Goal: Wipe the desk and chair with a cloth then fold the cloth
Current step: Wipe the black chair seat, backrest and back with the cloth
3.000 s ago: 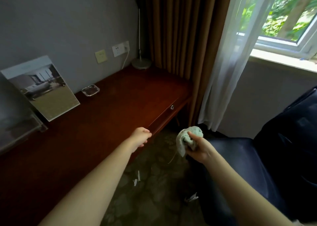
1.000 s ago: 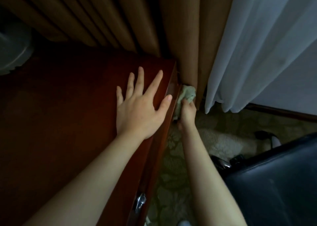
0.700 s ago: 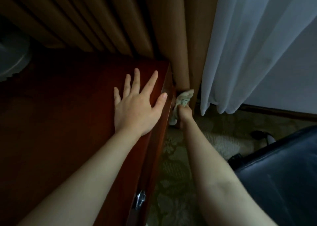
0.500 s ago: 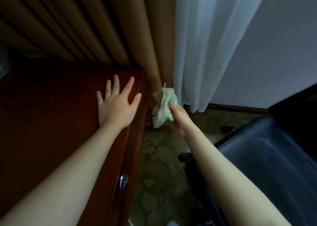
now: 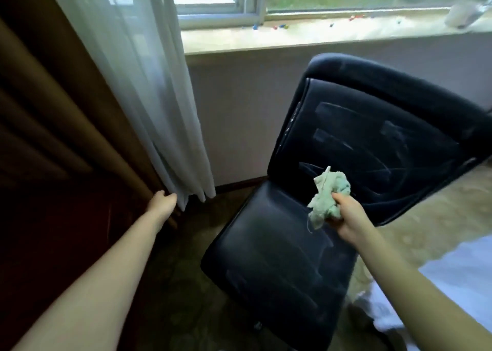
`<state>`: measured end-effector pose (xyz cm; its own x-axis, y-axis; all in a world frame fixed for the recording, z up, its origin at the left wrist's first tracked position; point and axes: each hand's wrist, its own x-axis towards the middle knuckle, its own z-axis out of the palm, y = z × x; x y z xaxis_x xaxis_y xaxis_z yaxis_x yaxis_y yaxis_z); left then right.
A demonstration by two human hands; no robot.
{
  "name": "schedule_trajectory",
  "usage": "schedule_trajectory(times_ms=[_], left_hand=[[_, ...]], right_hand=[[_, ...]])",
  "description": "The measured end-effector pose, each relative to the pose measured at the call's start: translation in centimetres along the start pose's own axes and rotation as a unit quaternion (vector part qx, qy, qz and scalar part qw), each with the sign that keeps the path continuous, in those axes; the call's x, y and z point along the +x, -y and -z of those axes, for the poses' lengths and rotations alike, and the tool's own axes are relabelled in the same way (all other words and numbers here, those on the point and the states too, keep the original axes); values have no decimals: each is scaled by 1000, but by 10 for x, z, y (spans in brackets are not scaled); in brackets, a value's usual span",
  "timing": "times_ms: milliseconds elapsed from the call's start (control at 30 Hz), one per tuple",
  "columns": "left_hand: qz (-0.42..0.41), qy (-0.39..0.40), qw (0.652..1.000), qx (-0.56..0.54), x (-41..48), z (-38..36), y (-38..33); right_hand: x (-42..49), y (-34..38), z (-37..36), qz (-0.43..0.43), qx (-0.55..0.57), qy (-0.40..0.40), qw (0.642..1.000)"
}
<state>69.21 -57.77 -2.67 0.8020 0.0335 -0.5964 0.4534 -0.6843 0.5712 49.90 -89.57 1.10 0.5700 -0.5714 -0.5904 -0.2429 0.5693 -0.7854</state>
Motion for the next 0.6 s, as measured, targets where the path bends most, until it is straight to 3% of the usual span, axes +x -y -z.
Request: schedule_trajectory(times_ms=[133, 267, 600], left_hand=[[-58, 120, 991, 2, -35, -46, -65], [-94, 178, 980, 5, -69, -87, -138], [-171, 152, 973, -32, -131, -170, -274]], right_hand=[[-14, 49, 37, 64, -17, 27, 997], [-10, 86, 72, 97, -67, 43, 992], [31, 216, 131, 213, -144, 62, 964]])
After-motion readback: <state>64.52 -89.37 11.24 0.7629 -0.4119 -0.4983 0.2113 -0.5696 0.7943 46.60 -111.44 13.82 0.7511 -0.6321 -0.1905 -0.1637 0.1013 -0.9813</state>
